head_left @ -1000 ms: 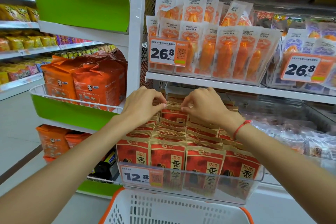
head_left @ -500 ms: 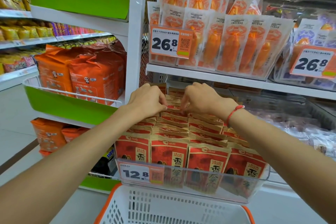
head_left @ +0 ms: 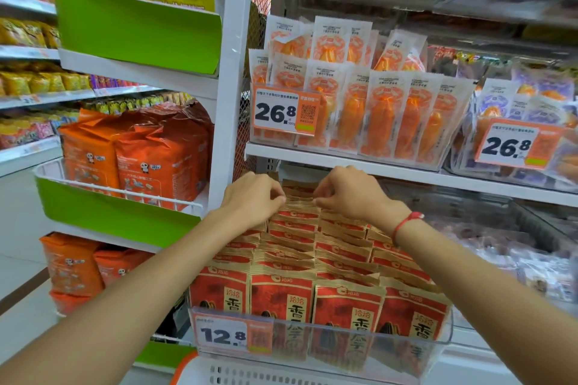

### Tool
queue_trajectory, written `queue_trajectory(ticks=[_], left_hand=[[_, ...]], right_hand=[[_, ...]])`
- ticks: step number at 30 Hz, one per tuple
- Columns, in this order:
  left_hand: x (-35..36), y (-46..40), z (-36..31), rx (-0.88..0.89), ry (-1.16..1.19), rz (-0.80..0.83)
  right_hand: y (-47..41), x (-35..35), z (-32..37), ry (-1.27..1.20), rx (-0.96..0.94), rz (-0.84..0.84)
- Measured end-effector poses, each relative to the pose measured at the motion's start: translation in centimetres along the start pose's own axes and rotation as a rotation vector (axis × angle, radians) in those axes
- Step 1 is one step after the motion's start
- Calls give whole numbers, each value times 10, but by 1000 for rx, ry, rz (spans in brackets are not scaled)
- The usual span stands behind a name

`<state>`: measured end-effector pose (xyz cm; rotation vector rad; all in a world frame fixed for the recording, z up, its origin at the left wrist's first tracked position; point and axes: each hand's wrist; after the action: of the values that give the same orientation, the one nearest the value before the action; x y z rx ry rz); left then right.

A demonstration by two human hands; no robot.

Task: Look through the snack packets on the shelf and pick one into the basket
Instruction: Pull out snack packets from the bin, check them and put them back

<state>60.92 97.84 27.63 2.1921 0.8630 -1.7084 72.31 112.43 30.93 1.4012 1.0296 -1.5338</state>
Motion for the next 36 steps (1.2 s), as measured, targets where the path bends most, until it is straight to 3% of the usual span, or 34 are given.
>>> queue_trajectory(ticks=[5, 11, 17, 21, 28, 32, 36], left_hand=[[0, -4, -6, -8, -42, 114], [1, -2, -4, 9, -52, 86], [1, 3, 0, 18, 43, -65], [-6, 17, -1, 118, 22, -209], [-28, 55, -18, 237, 100, -464], [-49, 77, -33, 189, 229, -465], [-64, 103, -47, 130, 297, -394]], right_hand=[[-13, 16, 5, 88, 50, 51], [-14, 19, 2, 23, 33, 54], [4, 12, -1, -134, -60, -165], [14, 11, -5, -253, -127, -301], [37, 8, -7, -614, -208, -206], [64, -9, 8, -632, -276, -398], [94, -24, 26, -723, -368, -415]])
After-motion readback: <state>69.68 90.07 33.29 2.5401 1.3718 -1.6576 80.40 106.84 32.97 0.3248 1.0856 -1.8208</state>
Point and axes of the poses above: each hand's wrist, its own y-axis away from the middle knuckle, its own x-axis out of the palm, z = x × y, and after that the axes turned 13 degrees about z, right-handed
